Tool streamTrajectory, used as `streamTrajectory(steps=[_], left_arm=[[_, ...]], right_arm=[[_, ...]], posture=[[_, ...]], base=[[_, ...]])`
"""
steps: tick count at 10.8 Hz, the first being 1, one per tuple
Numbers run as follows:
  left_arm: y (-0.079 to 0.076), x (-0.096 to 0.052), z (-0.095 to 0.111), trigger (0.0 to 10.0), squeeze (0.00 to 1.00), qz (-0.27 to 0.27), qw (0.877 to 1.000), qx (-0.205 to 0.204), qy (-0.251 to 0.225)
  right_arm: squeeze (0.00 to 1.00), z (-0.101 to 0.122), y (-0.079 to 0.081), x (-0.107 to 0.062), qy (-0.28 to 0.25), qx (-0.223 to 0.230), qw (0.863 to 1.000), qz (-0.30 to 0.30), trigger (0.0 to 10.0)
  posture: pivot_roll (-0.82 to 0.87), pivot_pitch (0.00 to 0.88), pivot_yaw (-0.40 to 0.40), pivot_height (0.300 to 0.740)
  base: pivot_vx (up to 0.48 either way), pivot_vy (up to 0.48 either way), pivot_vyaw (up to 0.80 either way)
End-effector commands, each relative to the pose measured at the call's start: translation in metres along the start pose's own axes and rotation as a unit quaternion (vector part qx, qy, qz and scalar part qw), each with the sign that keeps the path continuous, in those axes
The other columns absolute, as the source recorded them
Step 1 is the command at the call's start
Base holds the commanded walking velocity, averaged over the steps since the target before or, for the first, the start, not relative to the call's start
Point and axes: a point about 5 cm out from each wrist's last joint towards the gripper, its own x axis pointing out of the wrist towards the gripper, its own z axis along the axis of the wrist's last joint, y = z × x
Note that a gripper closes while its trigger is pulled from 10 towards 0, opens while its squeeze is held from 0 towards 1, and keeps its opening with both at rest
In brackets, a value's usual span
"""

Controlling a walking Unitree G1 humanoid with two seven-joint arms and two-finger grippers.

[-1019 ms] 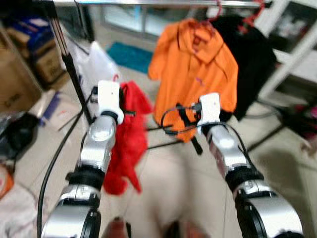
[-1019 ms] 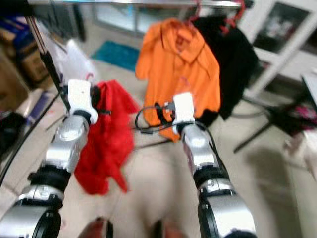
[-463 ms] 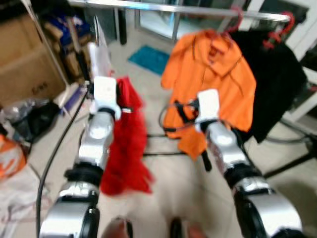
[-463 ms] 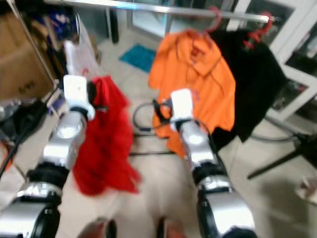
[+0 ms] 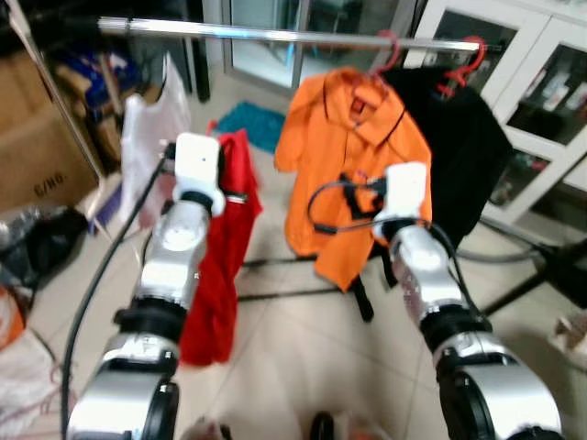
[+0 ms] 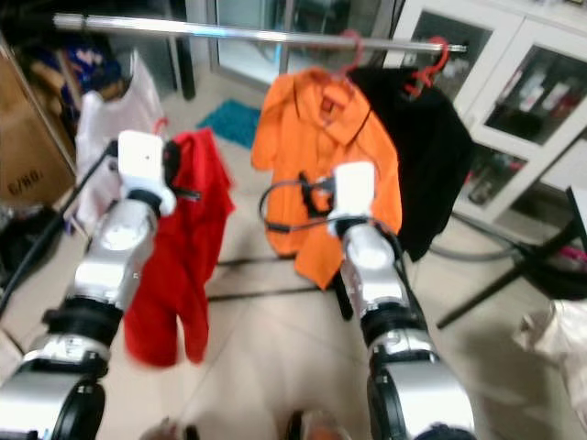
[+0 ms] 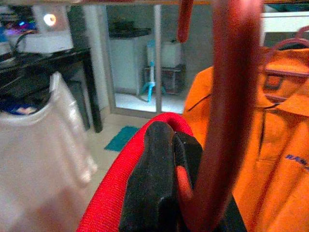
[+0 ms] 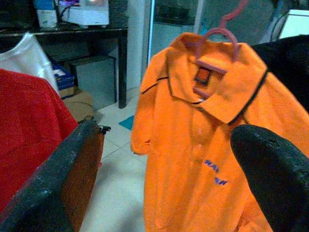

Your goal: Hang hanger

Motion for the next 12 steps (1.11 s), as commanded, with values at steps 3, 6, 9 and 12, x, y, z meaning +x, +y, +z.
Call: streamTrajectory(steps=[3,6,9,12], left_arm=[[-0.002,0.008,0.02,10.0,0.0,-0.022,0.999,0.006,-0.031],[0.0,0.009,0.025,10.0,0.0,-0.011,0.999,0.006,-0.04],[0.009,0.01,0.071,10.0,0.0,0.029,0.991,0.037,-0.126],[0.008,0.01,0.119,10.0,0.0,0.011,0.985,-0.007,-0.174]], right_arm=[[0.0,0.001,-0.009,-0.003,-0.008,0.002,1.0,-0.018,10.0],[0.0,0.0,-0.009,-0.004,-0.006,0.002,1.0,-0.017,10.0],[0.0,0.003,-0.009,-0.003,-0.011,-0.001,1.0,-0.012,10.0],[0.0,-0.003,-0.01,-0.009,-0.005,-0.005,1.0,-0.008,10.0]], posture=[[-0.04,0.129,-0.089,0.74],[-0.04,0.128,-0.092,0.74],[-0.04,0.128,-0.108,0.74],[-0.04,0.126,-0.111,0.74]], base=[[0.48,0.0,0.0],[0.48,0.0,0.0],[0.48,0.0,0.0],[0.0,0.0,0.0]])
